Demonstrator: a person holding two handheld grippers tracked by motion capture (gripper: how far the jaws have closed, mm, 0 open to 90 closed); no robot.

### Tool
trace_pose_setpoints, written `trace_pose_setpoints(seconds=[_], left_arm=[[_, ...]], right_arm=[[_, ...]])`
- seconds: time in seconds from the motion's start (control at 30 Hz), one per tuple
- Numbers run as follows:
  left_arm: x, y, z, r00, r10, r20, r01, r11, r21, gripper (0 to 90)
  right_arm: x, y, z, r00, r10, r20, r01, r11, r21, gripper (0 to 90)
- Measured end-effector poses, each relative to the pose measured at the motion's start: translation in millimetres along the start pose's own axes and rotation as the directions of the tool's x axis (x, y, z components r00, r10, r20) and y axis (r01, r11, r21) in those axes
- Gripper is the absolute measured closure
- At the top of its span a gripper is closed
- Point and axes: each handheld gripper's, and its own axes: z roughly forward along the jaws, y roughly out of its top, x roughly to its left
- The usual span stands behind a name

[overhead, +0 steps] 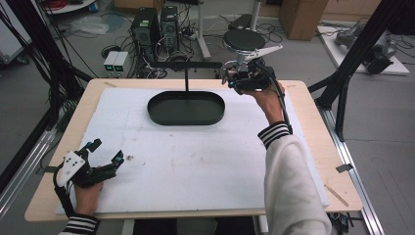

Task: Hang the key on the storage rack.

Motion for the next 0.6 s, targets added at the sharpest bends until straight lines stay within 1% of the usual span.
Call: trace_pose_setpoints(seconds=[0.1, 0.13, 0.17, 0.23, 0.3, 0.33, 0.47, 0.57, 0.6], left_arm=[[0.1, 0.0, -0.1, 1.0000, 0.001, 0.000, -0.001, 1.0000, 0.001, 9.6], [0.1, 0.0, 0.0, 1.0000, 0.001, 0.001, -0.001, 1.0000, 0.000, 9.6], [0.0, 0.0, 0.0, 1.0000, 0.001, 0.001, -0.001, 1.0000, 0.000, 9.6], [0.0, 0.0, 0.0, 1.0000, 0.001, 0.001, -0.001, 1.0000, 0.000, 9.6], [0.0, 0.1, -0.1, 1.0000, 0.002, 0.002, -0.002, 1.0000, 0.001, 9.6], [0.0, 0.0, -0.1, 1.0000, 0.002, 0.001, -0.002, 1.0000, 0.001, 9.6], [0.0, 0.0, -0.1, 1.0000, 0.000, 0.000, 0.000, 1.0000, 0.001, 9.6], [0.2, 0.0, -0.1, 1.0000, 0.000, 0.000, 0.000, 1.0000, 0.002, 9.6], [0.2, 0.1, -0.1, 1.0000, 0.000, 0.000, 0.000, 1.0000, 0.002, 9.6]], right_arm=[[0.1, 6.6, 5.5, 1.0000, 0.009, 0.003, -0.009, 1.000, 0.004, 48.0], [0.4, 9.3, 7.4, 0.9999, 0.011, 0.002, -0.011, 1.000, 0.016, 48.0], [1.2, 11.3, 9.1, 0.9999, -0.001, 0.011, 0.001, 1.000, 0.015, 48.0], [1.5, 14.8, 12.2, 0.9999, 0.005, 0.010, -0.005, 1.000, 0.004, 48.0], [2.1, 16.5, 14.3, 0.9999, 0.009, 0.014, -0.009, 1.000, 0.011, 48.0], [2.0, 17.1, 15.4, 0.9999, 0.005, 0.016, -0.005, 1.000, 0.009, 48.0], [3.6, 19.2, 20.4, 0.9994, 0.016, 0.030, -0.016, 1.000, 0.008, 48.0], [5.5, 20.5, 23.7, 0.9982, 0.016, 0.057, -0.016, 1.000, 0.001, 48.0], [5.7, 20.6, 24.6, 0.9982, 0.013, 0.059, -0.013, 1.000, -0.003, 48.0]])
